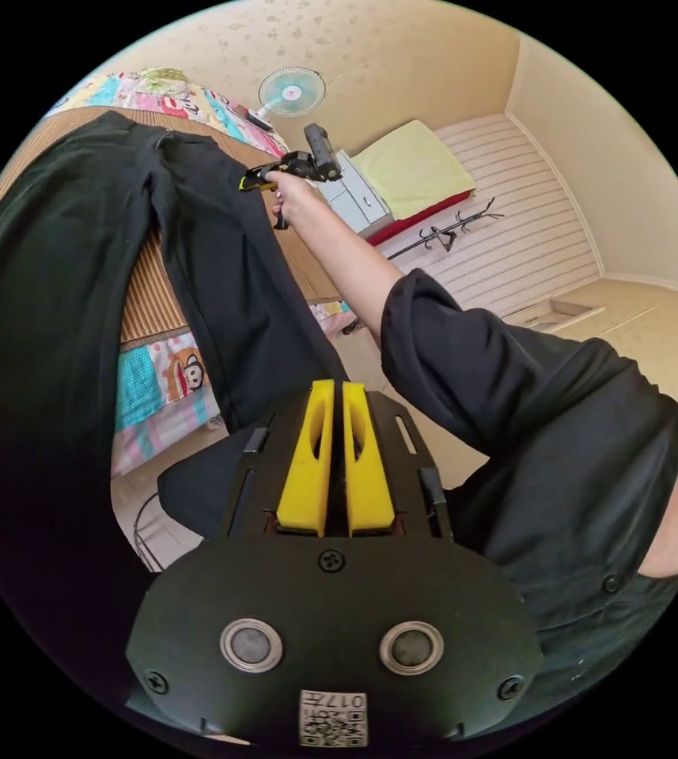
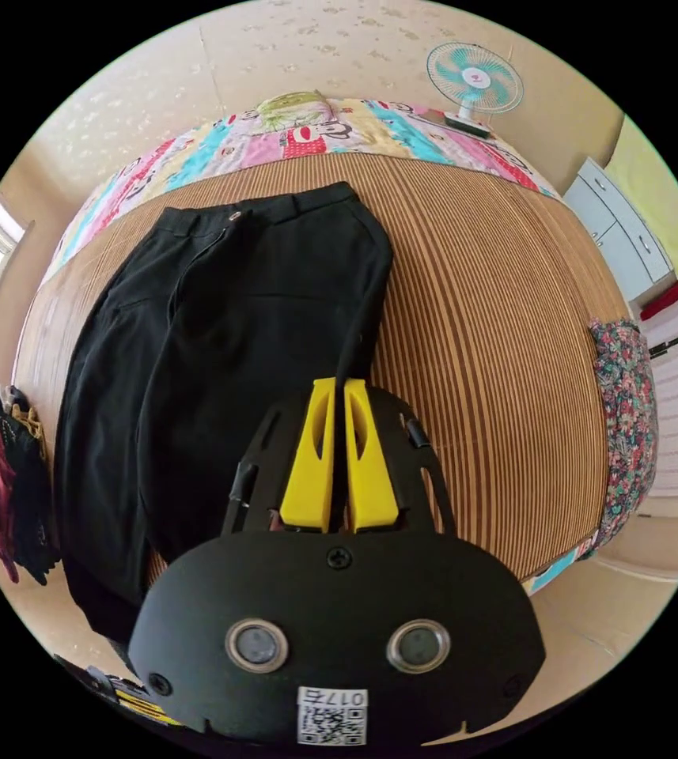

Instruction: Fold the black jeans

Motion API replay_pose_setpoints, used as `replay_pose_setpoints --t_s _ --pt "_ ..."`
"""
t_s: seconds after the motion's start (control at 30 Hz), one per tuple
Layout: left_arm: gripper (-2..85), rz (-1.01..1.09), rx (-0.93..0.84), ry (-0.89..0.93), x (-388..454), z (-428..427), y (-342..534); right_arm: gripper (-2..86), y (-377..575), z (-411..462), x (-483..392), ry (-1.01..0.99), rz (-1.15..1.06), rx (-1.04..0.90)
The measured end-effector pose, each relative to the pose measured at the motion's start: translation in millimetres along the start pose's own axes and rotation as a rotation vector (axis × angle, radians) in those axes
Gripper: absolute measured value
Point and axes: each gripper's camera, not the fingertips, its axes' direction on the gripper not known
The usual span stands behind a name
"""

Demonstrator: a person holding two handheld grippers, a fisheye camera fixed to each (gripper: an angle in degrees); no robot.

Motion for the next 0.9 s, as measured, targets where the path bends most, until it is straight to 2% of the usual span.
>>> replay_pose_setpoints --t_s 0.1,0.27,0.37,0.47,0.53,0.63,0.67,0.77,0.9 --pt "-0.6 -0.047 0.053 0.085 -15.1 -47.9 19.9 1.6 7.9 -35.6 -45.4 -0.044 -0.061 0.126" --pt "-0.5 -0.089 0.139 0.166 -32.8 -143.5 58.6 1.2 14.3 -92.1 -167.3 -0.063 -0.29 0.318" --pt "-0.5 -0.131 0.235 0.09 -36.1 -208.6 86.2 1.2 8.6 -99.0 -244.0 -0.132 -0.367 0.354" --pt "-0.2 -0.208 0.334 -0.066 -44.1 -269.6 113.1 1.3 -2.4 -78.1 -310.3 -0.229 -0.424 0.338" --pt "0.2 -0.295 0.388 -0.152 -57.3 -305.1 134.0 1.5 -8.7 -48.9 -336.4 -0.445 -0.488 0.312" --pt "2.0 -0.446 0.474 -0.255 -74.2 -334.5 164.4 1.7 -13.9 -16.7 -331.9 -0.663 -0.459 0.175" --pt "2.5 -0.476 0.489 -0.277 -77.3 -339.0 170.2 1.7 -11.3 -15.0 -327.0 -0.681 -0.457 0.173" --pt "4.9 -0.53 0.519 -0.391 -84.0 -354.9 185.6 1.9 16.1 -17.6 -285.4 -0.682 -0.449 0.204" --pt "6.5 -0.451 0.457 -0.457 -92.8 -358.4 159.3 4.9 77.2 -15.0 -206.1 -0.6 -0.379 0.178"
